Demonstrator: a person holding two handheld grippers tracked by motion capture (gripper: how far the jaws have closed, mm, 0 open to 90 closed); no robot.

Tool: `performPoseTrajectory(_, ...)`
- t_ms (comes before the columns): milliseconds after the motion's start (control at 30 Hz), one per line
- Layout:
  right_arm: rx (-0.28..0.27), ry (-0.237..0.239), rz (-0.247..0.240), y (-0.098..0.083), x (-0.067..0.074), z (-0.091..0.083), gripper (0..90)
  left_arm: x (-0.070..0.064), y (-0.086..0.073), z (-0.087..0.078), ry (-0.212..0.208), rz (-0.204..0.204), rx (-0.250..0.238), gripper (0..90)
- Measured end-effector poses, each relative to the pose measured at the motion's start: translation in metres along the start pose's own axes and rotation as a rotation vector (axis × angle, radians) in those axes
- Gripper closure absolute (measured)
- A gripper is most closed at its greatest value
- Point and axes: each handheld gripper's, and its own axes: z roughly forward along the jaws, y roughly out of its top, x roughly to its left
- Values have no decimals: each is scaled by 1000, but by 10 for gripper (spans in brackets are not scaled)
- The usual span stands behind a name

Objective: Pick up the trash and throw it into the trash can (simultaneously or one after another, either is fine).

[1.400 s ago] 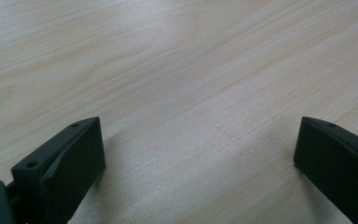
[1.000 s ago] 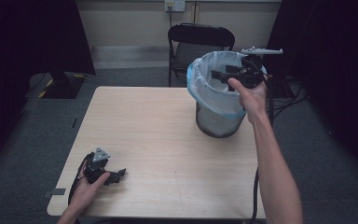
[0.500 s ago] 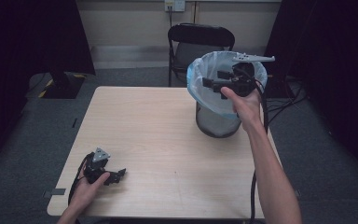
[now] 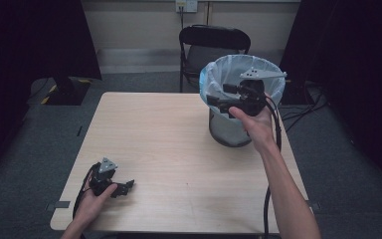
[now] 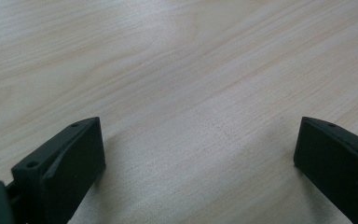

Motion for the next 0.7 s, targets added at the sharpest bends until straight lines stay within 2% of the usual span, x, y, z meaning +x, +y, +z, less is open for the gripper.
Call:
performPoseTrajectory(67, 0, 6, 1, -4, 4, 0, 155, 0, 0, 0, 1, 2, 2, 13)
performPoseTrajectory(467, 23, 41, -32, -27, 32, 2, 152, 0, 0, 0, 1, 1, 1, 13)
performPoseTrajectory(567, 33, 54, -32, -34, 35, 3, 151, 0, 0, 0, 0, 3, 3, 13)
performPoseTrajectory(700, 50, 47, -19, -48, 37, 5, 152, 0, 0, 0, 0, 3, 3, 13)
